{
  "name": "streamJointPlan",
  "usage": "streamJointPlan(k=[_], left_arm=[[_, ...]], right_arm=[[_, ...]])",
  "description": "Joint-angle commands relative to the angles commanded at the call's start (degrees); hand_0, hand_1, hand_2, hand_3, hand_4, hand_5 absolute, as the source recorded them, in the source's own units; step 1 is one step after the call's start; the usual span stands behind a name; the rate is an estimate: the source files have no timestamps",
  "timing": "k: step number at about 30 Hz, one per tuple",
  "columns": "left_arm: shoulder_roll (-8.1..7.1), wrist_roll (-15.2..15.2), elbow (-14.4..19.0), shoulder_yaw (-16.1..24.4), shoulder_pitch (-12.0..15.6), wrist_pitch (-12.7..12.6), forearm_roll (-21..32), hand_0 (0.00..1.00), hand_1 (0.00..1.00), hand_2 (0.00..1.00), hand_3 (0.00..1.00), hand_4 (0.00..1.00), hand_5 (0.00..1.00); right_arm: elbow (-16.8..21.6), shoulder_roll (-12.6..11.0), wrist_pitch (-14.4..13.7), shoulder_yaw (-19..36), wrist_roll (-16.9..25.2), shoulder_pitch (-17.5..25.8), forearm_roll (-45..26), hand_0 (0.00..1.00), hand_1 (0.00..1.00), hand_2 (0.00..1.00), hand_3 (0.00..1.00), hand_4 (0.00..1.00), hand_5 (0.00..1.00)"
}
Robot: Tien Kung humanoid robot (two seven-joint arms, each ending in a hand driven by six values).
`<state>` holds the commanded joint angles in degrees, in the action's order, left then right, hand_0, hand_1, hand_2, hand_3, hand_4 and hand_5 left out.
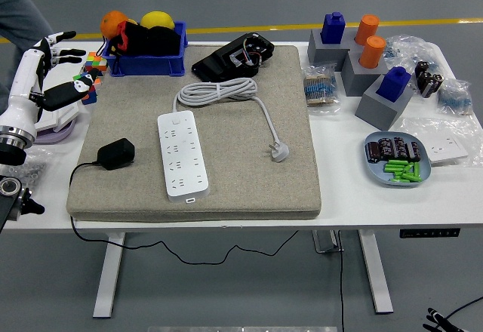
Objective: Press the white button,pick up the black plug,place it near the board,insert it into the board
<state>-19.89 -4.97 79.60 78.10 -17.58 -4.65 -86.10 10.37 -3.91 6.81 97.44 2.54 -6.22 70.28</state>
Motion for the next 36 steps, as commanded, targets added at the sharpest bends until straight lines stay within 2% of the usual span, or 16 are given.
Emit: streamJointPlan(k=[2, 5, 6, 9, 11, 12, 14, 18, 20, 25, 32, 36], left_arm=[[-1.21, -1.16, -0.26, -1.58, -1.14, 1.08, 0.50, 0.612, 0.581, 0.543, 0.816, 0.742, 0.072], [-4.94, -4.92, -1.53, -7.83, -5.60, 3.78, 3.33, 0.612, 0.581, 0.543, 0.816, 0.742, 0.072], [-5.74, -6.06, -1.97, -9.70, -6.86, 4.44, 4.41, 0.178, 0.269, 0.244, 0.769, 0.434, 0.002], [-7.32, -10.43, -3.24, -14.75, -10.58, 6.27, 7.89, 0.178, 0.269, 0.244, 0.769, 0.434, 0.002], [-7.76, -14.38, -4.45, -17.97, -13.10, 7.53, 10.24, 0.178, 0.269, 0.244, 0.769, 0.434, 0.002], [-7.81, -15.79, -4.82, -19.04, -13.81, 7.87, 10.82, 0.043, 0.032, 0.129, 0.777, 0.002, 0.002], [-7.82, -19.85, -6.33, -22.35, -16.08, 8.98, 13.07, 0.043, 0.032, 0.129, 0.777, 0.002, 0.002], [-7.27, -26.06, -9.86, -29.16, -20.33, 10.66, 16.71, 0.026, 0.025, 0.119, 0.779, 0.002, 0.002], [-6.80, -27.54, -11.27, -31.89, -22.11, 11.05, 17.77, 0.026, 0.025, 0.119, 0.779, 0.002, 0.002], [-5.09, -28.78, -14.05, -36.37, -25.68, 11.33, 19.47, 0.022, 0.023, 0.114, 0.785, 0.002, 0.002], [-0.83, -29.14, -19.56, -40.42, -29.62, 11.54, 22.03, 0.019, 0.022, 0.112, 0.787, 0.002, 0.002], [1.18, -28.87, -22.72, -41.81, -30.96, 11.46, 22.57, 0.019, 0.021, 0.113, 0.787, 0.002, 0.002]], right_arm=[[-0.01, -0.07, -0.02, 0.06, 0.00, -0.07, 0.03, 0.780, 0.666, 0.647, 0.626, 0.716, 0.475], [-0.02, -0.34, -0.05, -0.01, 0.00, -0.37, -0.06, 0.780, 0.666, 0.647, 0.626, 0.716, 0.475], [-0.03, -0.38, -0.06, 0.00, 0.00, -0.43, -0.05, 0.781, 0.666, 0.647, 0.626, 0.716, 0.475], [-0.06, -0.52, -0.09, -0.11, 0.03, -0.60, -0.14, 0.781, 0.666, 0.647, 0.626, 0.716, 0.475], [-0.06, -0.57, -0.11, -0.16, -0.01, -0.64, -0.19, 0.781, 0.666, 0.647, 0.626, 0.716, 0.475], [-0.06, -0.59, -0.12, -0.19, -0.03, -0.63, -0.20, 0.780, 0.666, 0.647, 0.626, 0.716, 0.475], [-0.06, -0.63, -0.17, -0.18, -0.12, -0.54, -0.16, 0.780, 0.666, 0.647, 0.626, 0.716, 0.475], [-0.06, -0.70, -0.24, -0.27, -0.27, -0.39, -0.18, 0.780, 0.666, 0.647, 0.626, 0.716, 0.475], [-0.06, -0.73, -0.29, -0.33, -0.23, -0.37, -0.25, 0.780, 0.666, 0.647, 0.626, 0.716, 0.475], [-0.06, -0.75, -0.31, -0.59, -0.19, -0.40, -0.44, 0.780, 0.666, 0.647, 0.626, 0.716, 0.475], [-0.06, -0.57, -0.33, -0.06, -0.26, -0.40, -0.52, 0.780, 0.666, 0.647, 0.626, 0.716, 0.475], [-0.06, -0.57, -0.37, -0.21, -0.32, -0.43, -0.62, 0.780, 0.666, 0.647, 0.626, 0.716, 0.475]])
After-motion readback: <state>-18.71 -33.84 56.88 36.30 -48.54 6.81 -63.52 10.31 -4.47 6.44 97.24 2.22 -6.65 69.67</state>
